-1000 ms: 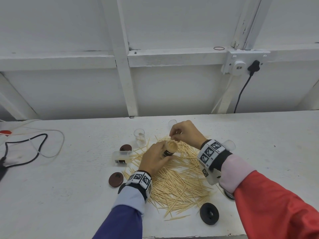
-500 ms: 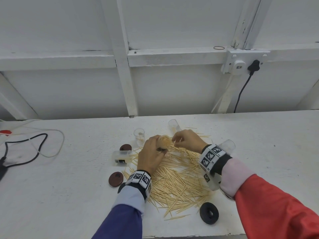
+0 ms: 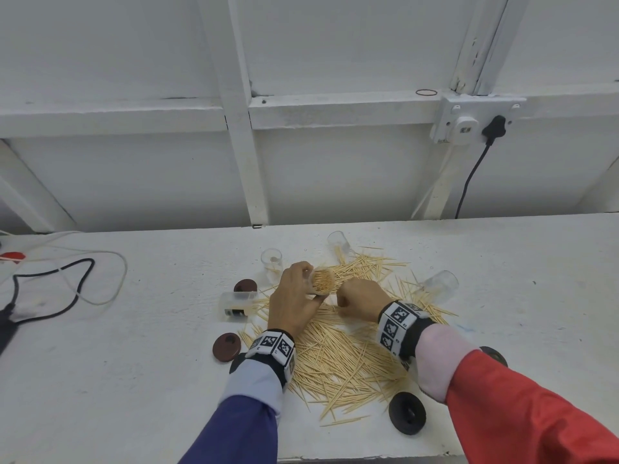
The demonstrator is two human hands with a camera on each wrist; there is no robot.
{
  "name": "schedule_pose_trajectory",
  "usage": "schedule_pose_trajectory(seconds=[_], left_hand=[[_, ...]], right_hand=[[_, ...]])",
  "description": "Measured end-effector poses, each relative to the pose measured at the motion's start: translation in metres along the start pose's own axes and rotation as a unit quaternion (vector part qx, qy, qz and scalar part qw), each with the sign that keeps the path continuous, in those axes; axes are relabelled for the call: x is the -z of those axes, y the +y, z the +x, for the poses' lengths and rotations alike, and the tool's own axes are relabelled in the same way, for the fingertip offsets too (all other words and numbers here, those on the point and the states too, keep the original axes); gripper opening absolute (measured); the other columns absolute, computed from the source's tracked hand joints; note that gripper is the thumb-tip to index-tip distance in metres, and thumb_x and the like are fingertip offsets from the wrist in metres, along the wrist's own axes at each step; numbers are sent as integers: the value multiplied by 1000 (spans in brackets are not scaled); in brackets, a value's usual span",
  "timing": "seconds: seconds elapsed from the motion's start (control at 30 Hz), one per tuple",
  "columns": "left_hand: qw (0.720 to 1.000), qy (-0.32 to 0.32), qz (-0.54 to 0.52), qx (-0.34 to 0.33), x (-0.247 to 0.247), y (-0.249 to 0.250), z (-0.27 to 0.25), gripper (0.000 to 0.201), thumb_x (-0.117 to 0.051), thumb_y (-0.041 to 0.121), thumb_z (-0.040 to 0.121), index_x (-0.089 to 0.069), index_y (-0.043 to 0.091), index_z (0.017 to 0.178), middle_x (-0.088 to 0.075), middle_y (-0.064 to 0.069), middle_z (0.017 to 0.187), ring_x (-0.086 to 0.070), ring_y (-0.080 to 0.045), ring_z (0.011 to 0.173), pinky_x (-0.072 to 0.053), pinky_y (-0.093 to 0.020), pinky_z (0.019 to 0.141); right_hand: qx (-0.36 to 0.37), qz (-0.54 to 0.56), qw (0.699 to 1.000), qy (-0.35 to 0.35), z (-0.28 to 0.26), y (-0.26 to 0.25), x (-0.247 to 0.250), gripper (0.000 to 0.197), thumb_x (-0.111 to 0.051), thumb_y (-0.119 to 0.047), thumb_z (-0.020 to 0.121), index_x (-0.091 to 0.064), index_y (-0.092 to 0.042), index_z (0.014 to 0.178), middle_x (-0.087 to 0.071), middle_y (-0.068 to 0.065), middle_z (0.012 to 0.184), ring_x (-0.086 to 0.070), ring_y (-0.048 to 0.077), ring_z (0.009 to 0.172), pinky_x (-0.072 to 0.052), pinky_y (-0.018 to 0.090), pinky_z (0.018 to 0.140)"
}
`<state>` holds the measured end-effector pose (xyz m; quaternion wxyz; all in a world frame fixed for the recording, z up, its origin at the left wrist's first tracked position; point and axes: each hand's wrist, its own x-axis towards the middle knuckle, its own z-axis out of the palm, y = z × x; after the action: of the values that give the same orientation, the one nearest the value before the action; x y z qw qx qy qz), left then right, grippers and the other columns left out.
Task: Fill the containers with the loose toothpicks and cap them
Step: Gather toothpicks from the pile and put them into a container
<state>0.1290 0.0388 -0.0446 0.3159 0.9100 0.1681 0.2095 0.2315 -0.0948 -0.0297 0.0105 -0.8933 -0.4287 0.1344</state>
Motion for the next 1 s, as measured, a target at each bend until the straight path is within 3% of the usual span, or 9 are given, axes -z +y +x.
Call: schedule_pose_trajectory(seconds=[0.1,0.2,0.33,0.43,0.57,0.7,0.9,1.0], left_hand=[[1000,-6,4,2,0,1,0,61,-79,39,76,-48,18,124,-54,2,118,-52,-15,107,-45,-27,74],[1000,-2,19,9,0,1,1,59,-77,37,79,-47,18,126,-53,2,120,-51,-15,110,-41,-24,75],[999,26,34,30,1,-3,2,55,-72,30,84,-45,17,130,-52,0,125,-47,-16,117,-37,-23,80],[997,34,33,55,0,-5,3,54,-71,26,85,-45,18,132,-52,0,127,-44,-18,121,-42,-30,84],[997,26,54,56,0,-5,2,52,-69,16,85,-48,15,133,-53,-2,130,-43,-20,123,-42,-34,87],[996,10,65,59,-1,-9,2,53,-66,13,83,-48,16,133,-53,-1,130,-42,-20,123,-41,-33,87],[996,-24,72,46,-5,-13,4,54,-65,19,81,-48,20,132,-54,5,129,-43,-17,121,-42,-32,86],[996,-23,64,48,-4,-11,3,53,-66,20,82,-48,20,132,-55,4,128,-44,-18,121,-43,-35,86]], right_hand=[[-4,-21,1000,5,-2,-2,2,14,-56,-17,84,-68,-13,80,-66,3,82,-58,22,74,-41,28,64],[-16,-3,1000,14,-4,-2,2,17,-53,-16,85,-60,-19,70,-54,-5,67,-53,19,69,-38,27,60],[-24,105,994,6,-6,10,13,13,-60,-21,91,-71,-17,85,-67,-5,86,-60,12,79,-43,24,65],[-7,171,985,-8,-9,21,24,12,-67,-24,89,-73,-16,84,-68,-7,79,-60,6,71,-45,22,63],[13,199,980,-13,-9,32,34,12,-71,-23,86,-75,-15,78,-73,0,74,-62,6,64,-53,33,71],[22,232,973,3,-10,33,45,14,-73,-22,85,-73,-19,71,-71,0,68,-61,6,63,-53,36,72],[9,166,985,41,-7,24,56,11,-72,-25,85,-74,-18,77,-68,-8,68,-61,6,65,-53,32,70],[14,84,994,75,-7,17,58,15,-68,-29,89,-76,-17,85,-70,-6,76,-62,10,71,-44,25,63]])
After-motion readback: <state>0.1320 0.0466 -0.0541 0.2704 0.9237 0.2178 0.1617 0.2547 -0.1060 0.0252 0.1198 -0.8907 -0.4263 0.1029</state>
